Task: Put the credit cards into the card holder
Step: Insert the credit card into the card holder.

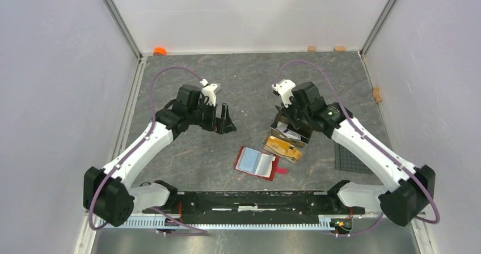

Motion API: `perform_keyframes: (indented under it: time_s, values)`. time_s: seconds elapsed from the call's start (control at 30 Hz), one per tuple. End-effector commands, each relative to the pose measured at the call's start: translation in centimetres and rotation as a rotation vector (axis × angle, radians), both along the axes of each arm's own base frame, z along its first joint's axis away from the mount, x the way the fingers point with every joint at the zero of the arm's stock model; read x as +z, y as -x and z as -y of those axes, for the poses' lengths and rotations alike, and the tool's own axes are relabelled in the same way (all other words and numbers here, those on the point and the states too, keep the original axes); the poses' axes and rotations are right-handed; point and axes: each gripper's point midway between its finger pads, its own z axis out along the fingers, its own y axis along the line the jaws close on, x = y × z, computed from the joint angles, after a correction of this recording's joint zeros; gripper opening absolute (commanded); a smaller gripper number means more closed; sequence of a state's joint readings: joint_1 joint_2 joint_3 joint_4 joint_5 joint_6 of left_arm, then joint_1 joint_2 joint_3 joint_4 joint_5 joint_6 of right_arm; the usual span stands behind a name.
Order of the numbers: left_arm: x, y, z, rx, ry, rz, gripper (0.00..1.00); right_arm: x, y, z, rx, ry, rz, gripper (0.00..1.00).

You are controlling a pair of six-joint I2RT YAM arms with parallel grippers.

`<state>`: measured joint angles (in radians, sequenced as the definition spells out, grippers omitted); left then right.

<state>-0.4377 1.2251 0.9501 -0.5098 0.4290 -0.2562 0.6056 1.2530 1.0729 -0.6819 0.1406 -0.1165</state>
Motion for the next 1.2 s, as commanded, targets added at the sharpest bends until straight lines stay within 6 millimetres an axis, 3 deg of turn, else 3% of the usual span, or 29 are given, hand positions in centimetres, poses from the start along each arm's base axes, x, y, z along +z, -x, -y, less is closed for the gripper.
perform_keyframes:
  time_s: [0.0, 0.13, 0.33, 0.47, 0.67, 0.87, 1.07, 1.1, 1.17]
  values:
    - [3.9, 2.1, 2.5, -0.205, 0.099, 0.198, 0.97, 3.8, 4.4, -3.4, 0.171, -0.215, -0.099, 0.0]
    - [5.1, 5.3, 4.3, -0.365, 0.131, 0.3, 0.97, 4.8, 8.7, -6.0, 0.338, -0.369, -0.242, 0.0]
    - [5.3, 9.2, 6.1, -0.524, 0.161, 0.381, 0.97, 3.0, 14.4, -8.5, 0.519, -0.496, -0.466, 0.0]
    - [4.7, 10.3, 6.7, -0.565, 0.144, 0.39, 0.98, 2.9, 16.9, -9.6, 0.613, -0.553, -0.537, 0.0]
    - [3.9, 12.4, 7.8, -0.653, 0.155, 0.36, 0.97, 3.8, 18.5, -10.5, 0.708, -0.612, -0.575, 0.0]
    - [3.7, 13.8, 8.6, -0.715, 0.18, 0.321, 0.61, 3.9, 19.4, -11.0, 0.755, -0.604, -0.582, 0.0]
    - [3.9, 15.4, 9.0, -0.761, 0.227, 0.25, 0.06, 4.8, 18.6, -11.4, 0.751, -0.606, -0.543, 0.0]
    - [4.0, 15.6, 8.9, -0.757, 0.234, 0.231, 0.02, 4.9, 18.2, -11.5, 0.74, -0.601, -0.524, 0.06]
    - [4.3, 15.9, 8.8, -0.733, 0.252, 0.206, 0.02, 5.2, 17.4, -11.5, 0.712, -0.592, -0.481, 0.3]
